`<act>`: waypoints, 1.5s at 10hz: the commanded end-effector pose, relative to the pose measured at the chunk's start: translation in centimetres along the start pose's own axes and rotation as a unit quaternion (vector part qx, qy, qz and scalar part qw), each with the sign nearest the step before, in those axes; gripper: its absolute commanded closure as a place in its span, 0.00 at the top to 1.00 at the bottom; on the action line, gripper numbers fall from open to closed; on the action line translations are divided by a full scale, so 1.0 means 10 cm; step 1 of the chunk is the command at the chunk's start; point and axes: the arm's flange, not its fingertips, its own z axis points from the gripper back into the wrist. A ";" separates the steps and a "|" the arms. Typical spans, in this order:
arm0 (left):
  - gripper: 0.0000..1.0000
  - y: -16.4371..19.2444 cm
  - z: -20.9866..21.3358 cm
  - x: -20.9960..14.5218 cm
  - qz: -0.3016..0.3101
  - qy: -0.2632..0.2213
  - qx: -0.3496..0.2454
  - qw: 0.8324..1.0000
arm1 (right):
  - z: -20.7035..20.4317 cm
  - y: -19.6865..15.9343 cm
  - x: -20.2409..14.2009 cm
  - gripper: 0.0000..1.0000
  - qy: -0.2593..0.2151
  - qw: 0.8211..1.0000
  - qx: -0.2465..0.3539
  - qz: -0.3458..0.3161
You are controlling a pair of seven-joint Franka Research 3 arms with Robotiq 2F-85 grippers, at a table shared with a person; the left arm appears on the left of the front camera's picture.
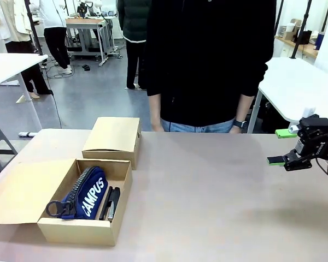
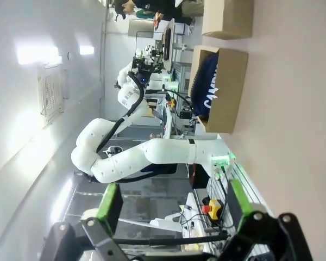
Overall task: Place items inside the box.
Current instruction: Close the lid of the Mailer Box closest to the robot.
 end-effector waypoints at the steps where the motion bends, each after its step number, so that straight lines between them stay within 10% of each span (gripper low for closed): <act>1: 1.00 -0.19 -0.22 -0.26 -0.124 0.069 -0.060 0.988 | -0.01 0.05 0.01 1.00 -0.008 1.000 -0.005 -0.011; 3: 1.00 -0.42 -0.62 -0.71 -0.328 0.121 -0.138 0.927 | -0.01 0.05 0.01 1.00 -0.008 1.000 -0.005 -0.011; 7: 1.00 -0.55 -1.08 -1.01 -0.575 0.049 -0.230 0.784 | -0.01 0.05 0.01 1.00 -0.008 1.000 -0.005 -0.011; 9: 1.00 -0.48 -1.28 -0.88 -0.670 0.020 -0.145 0.728 | -0.01 0.05 0.01 1.00 -0.008 1.000 -0.005 -0.011; 10: 1.00 -0.85 -1.12 -0.68 -0.534 0.110 -0.177 0.819 | -0.01 0.05 0.01 1.00 -0.008 1.000 -0.005 -0.011; 14: 1.00 -0.76 -1.18 -0.65 -0.557 0.101 -0.177 0.805 | -0.01 0.05 0.01 1.00 -0.008 1.000 -0.005 -0.011; 15: 1.00 -0.50 -1.27 -0.49 -0.701 0.163 -0.187 0.669 | -0.01 0.05 0.01 1.00 -0.008 1.000 -0.005 -0.011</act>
